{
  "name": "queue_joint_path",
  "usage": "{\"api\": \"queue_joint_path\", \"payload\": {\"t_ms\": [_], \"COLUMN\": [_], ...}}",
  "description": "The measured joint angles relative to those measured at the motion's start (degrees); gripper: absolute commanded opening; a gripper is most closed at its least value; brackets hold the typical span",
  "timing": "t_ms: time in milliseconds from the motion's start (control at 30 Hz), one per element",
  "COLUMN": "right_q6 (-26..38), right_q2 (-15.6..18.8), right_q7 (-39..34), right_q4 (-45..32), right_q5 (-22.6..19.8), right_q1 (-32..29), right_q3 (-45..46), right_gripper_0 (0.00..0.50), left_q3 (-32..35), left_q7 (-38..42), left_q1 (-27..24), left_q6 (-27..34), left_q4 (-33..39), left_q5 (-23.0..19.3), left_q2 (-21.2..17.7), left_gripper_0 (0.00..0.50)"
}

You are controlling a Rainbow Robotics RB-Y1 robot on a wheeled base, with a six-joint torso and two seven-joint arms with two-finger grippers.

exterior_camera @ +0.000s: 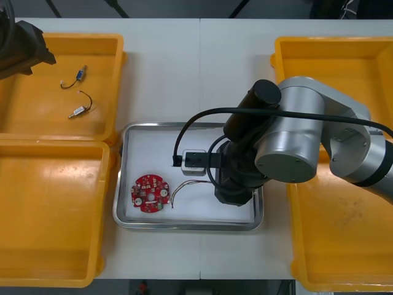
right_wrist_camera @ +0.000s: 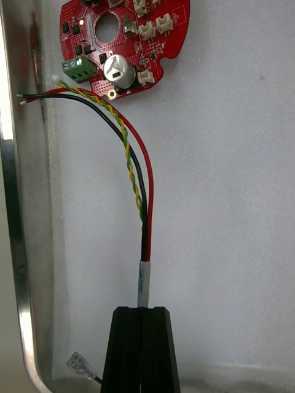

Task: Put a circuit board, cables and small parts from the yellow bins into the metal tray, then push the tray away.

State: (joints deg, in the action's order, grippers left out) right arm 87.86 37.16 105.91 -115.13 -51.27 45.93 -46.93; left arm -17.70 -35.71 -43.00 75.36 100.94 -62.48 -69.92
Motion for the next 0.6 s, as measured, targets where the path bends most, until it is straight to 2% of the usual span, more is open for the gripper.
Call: {"api": "queue_joint_path", "payload": {"t_ms": [233,367,500,600], "right_q6": [-3.58,-5.16,-6.37,-6.38], "right_q2": [-2.52,-3.05,-3.24,-3.58], "right_q7": [0.01,0.03,0.03,0.03], "right_q4": [5.73,7.35,8.49,8.98], "right_q5": [2.60,3.84,4.14,4.72], "right_q1": [1.27,1.50,1.57,1.58], "right_q3": [-5.23,-8.05,-10.26,-10.85], "right_gripper_0": [0.000,0.000,0.000,0.012], "left_q3": [0.00,0.00,0.00,0.00], "left_q7": [-2.38,-9.49,-18.66,-21.03], "left_q1": [0.00,-0.05,-0.70,-1.78], "left_q6": [-5.03,-7.42,-9.53,-10.53], "left_q4": [-3.54,-5.42,-9.11,-12.47], "left_q5": [2.58,5.82,9.13,10.58], "left_q2": [0.03,0.97,3.55,5.99], "left_gripper_0": [0.500,0.500,0.500,0.500]}}
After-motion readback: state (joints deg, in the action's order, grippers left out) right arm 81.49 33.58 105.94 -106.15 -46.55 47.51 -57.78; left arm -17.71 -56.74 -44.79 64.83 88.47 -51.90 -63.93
